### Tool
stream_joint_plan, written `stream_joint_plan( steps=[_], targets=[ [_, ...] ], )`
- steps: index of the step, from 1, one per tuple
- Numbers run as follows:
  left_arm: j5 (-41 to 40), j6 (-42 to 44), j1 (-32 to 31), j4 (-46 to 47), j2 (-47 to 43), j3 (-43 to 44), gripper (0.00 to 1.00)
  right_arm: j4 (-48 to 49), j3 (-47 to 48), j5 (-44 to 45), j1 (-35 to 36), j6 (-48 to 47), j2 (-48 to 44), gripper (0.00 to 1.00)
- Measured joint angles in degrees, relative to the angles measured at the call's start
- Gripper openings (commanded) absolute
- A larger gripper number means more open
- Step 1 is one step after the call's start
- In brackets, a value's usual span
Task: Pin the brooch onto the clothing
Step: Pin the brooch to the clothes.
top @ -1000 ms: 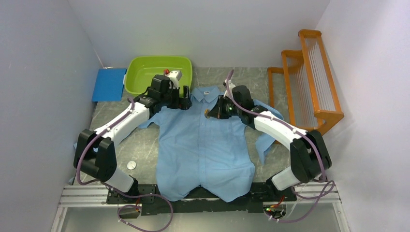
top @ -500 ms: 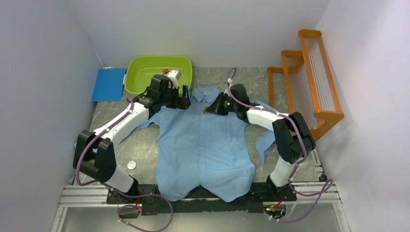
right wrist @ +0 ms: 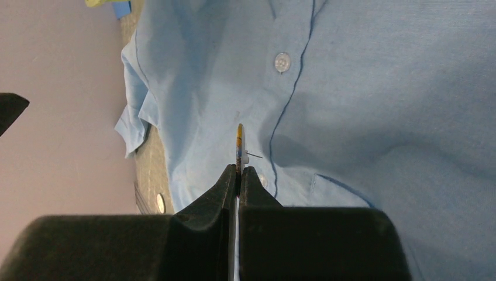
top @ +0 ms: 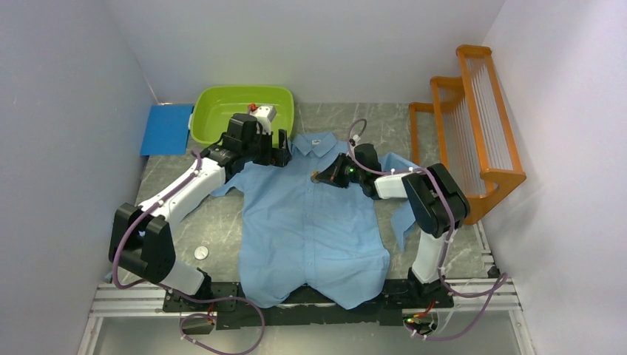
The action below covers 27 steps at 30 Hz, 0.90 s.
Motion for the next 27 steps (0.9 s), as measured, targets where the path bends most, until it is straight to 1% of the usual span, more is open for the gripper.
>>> stream_joint_plan(
  steps=[13,19,27],
  targets=[
    [1.4,0.0,0.0,-0.1,0.0,0.0,0.95,9.7,-1.5,0.2,-2.2,2.8,5.6,0.00],
    [1.4,0.0,0.0,-0.1,0.0,0.0,0.95,17.4,-4.4,0.1,-2.9,6.8,9.4,0.00],
    [1.4,0.0,0.0,-0.1,0.0,0.0,0.95,24.5,-8.3,0.8,-3.5,10.2,10.1,0.00]
  ],
)
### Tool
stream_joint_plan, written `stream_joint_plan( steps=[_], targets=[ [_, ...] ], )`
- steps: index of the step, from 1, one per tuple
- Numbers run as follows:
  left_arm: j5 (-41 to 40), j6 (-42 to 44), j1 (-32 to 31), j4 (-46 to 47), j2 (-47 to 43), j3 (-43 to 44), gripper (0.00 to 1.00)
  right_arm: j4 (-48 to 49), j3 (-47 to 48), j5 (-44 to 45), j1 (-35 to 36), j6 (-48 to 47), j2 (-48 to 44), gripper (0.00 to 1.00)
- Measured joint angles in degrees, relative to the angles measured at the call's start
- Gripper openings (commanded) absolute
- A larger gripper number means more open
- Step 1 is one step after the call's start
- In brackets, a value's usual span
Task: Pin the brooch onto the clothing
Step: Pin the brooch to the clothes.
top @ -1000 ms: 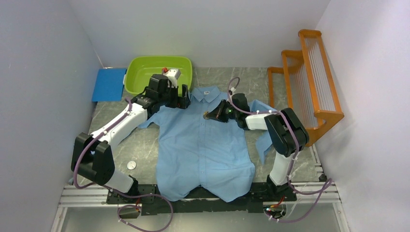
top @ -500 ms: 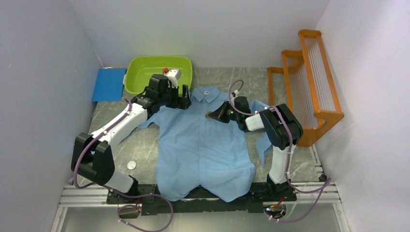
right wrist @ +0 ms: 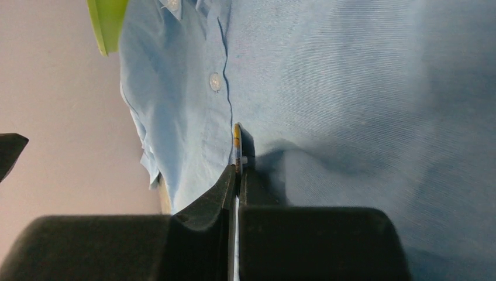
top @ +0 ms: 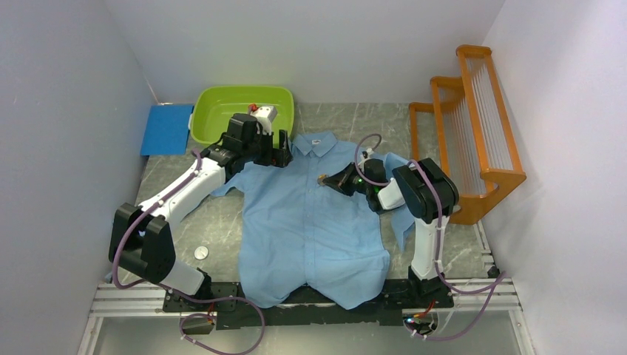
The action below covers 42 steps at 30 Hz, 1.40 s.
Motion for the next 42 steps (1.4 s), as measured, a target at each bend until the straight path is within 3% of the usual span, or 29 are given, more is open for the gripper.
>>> stream_joint_plan(
  steps=[9,19,26,42],
  targets=[
    [0.0,0.0,0.0,0.0,0.0,0.0,0.95,-0.5,-1.8,1.7,-1.6,0.0,-2.0,0.00],
    [0.0,0.0,0.0,0.0,0.0,0.0,0.95,-16.0,-2.7,10.6,-1.7,-8.2,-15.6,0.00],
    [0.5,0.0,0.0,0.0,0.0,0.0,0.95,-25.0,-0.6,16.1,1.0,-15.3,-20.1,0.00],
    [1.5,-0.2,0.0,0.0,2.2,0.0,0.95,-44.9,8.3,43.7,14.4,-38.7,-28.5,0.00]
  ],
)
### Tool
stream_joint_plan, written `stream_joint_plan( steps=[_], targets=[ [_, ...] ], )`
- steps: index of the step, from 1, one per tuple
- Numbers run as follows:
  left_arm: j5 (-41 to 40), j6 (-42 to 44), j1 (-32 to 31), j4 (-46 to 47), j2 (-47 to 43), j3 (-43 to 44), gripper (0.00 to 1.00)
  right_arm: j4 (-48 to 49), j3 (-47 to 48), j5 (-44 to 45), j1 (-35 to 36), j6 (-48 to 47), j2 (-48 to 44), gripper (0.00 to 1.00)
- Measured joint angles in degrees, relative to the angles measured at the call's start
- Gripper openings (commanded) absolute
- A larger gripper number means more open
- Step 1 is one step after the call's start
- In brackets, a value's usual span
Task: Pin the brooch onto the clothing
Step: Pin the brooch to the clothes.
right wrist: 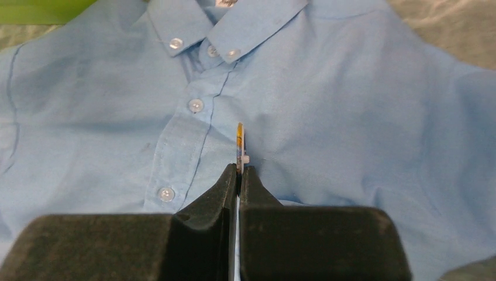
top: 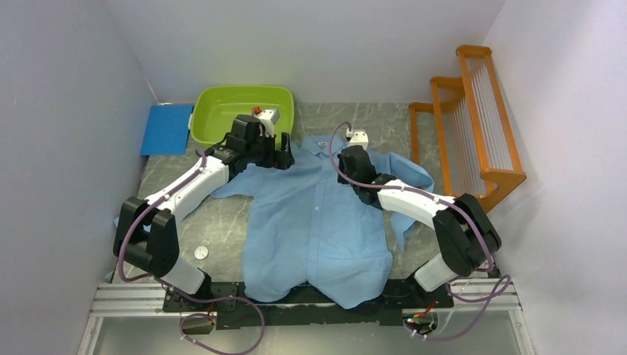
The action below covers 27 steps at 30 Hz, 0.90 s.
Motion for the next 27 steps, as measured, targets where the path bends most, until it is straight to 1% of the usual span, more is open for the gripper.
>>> stream_joint_plan(
  steps=[3,7,11,18,19,21,23,25,27],
  targets=[
    [0.0,0.0,0.0,0.0,0.6,0.0,0.95,-1.8,0.6,5.7,1.2,-3.2,-1.1,0.00],
    [0.0,0.0,0.0,0.0,1.2,0.0,0.95,-3.4,0.6,10.5,1.8,-6.1,-3.2,0.00],
    [0.0,0.0,0.0,0.0,2.6,0.7,0.95,-3.4,0.5,12.0,1.9,-7.9,-5.7,0.00],
    [0.3,0.0,0.0,-1.1,3.4,1.4,0.95,-3.4,-0.8,11.5,2.6,-9.5,-10.4,0.00],
    [0.7,-0.2,0.0,-1.3,3.5,1.7,0.93,-3.4,-1.0,11.3,2.7,-9.7,-10.9,0.00],
    [1.9,-1.0,0.0,-1.3,3.5,2.1,0.84,-3.4,-1.4,11.1,3.0,-10.3,-12.1,0.00],
    [4.2,-2.5,0.0,-1.1,3.5,2.3,0.79,-3.4,-1.9,10.8,3.3,-11.2,-13.4,0.00],
    [6.9,-4.4,0.0,-0.6,3.5,2.4,0.70,-3.2,-2.6,10.6,3.7,-12.0,-14.8,0.00],
    [10.5,-7.1,0.0,0.7,3.6,2.4,0.66,-2.9,-3.6,10.2,3.9,-12.8,-16.5,0.00]
  ],
)
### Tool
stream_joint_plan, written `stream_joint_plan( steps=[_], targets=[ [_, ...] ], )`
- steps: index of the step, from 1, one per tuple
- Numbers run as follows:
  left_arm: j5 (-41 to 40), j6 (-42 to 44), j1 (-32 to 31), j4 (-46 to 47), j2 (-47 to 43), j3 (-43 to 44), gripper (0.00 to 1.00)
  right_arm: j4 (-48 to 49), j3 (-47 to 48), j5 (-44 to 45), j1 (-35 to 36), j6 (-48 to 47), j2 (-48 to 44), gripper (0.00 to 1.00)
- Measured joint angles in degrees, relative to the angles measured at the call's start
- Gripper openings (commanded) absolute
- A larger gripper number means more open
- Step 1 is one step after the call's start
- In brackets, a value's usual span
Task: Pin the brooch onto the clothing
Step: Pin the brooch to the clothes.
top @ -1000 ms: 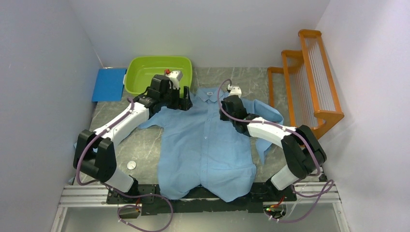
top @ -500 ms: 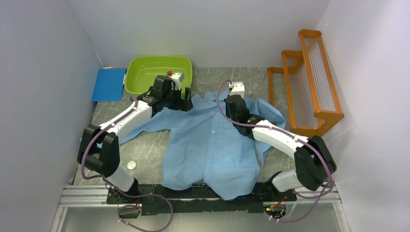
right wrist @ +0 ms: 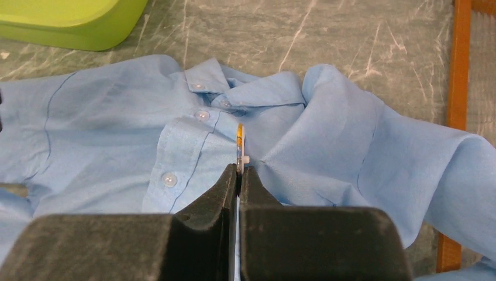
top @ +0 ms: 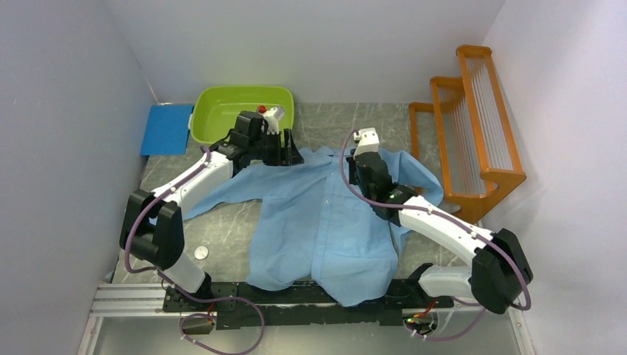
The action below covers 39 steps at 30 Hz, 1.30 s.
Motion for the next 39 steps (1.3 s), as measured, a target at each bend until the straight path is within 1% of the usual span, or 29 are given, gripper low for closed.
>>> stream_joint_plan(
  steps=[2,5,9,13,15,19,22,27,32,39],
  targets=[
    [3.4,-3.1,-0.1,1.8,0.4,0.4,0.63,0.1,-1.0,-0.6,0.2,-0.6,-1.7,0.00],
    [6.5,-7.9,-0.9,5.3,1.2,0.9,0.63,1.1,-3.2,-2.8,0.3,-1.7,-5.2,0.00],
    [6.8,-12.2,-4.2,7.2,1.2,1.6,0.61,5.0,-8.4,-5.1,0.4,-2.8,-11.2,0.00],
    [5.3,-14.6,-8.9,6.9,1.3,4.3,0.52,8.0,-12.7,-5.4,0.5,-3.6,-14.4,0.00],
    [4.8,-15.3,-11.0,6.4,2.0,6.9,0.51,8.8,-13.5,-5.9,0.5,-4.4,-14.5,0.00],
    [4.0,-16.5,-13.1,5.8,3.5,11.3,0.53,10.8,-14.4,-8.0,0.5,-5.7,-14.8,0.00],
    [2.3,-17.8,-14.0,3.8,4.8,13.9,0.56,12.1,-15.6,-9.1,0.5,-6.3,-16.0,0.00],
    [-0.1,-20.8,-15.0,-0.6,8.5,18.3,0.56,13.8,-17.0,-9.7,0.5,-7.3,-17.6,0.00],
    [-1.5,-23.0,-15.9,-3.8,11.1,19.3,0.56,14.7,-17.6,-10.6,0.5,-8.0,-17.9,0.00],
    [-1.3,-24.6,-16.8,-4.3,12.2,19.3,0.59,15.1,-17.9,-11.0,0.5,-8.9,-18.2,0.00]
  ],
)
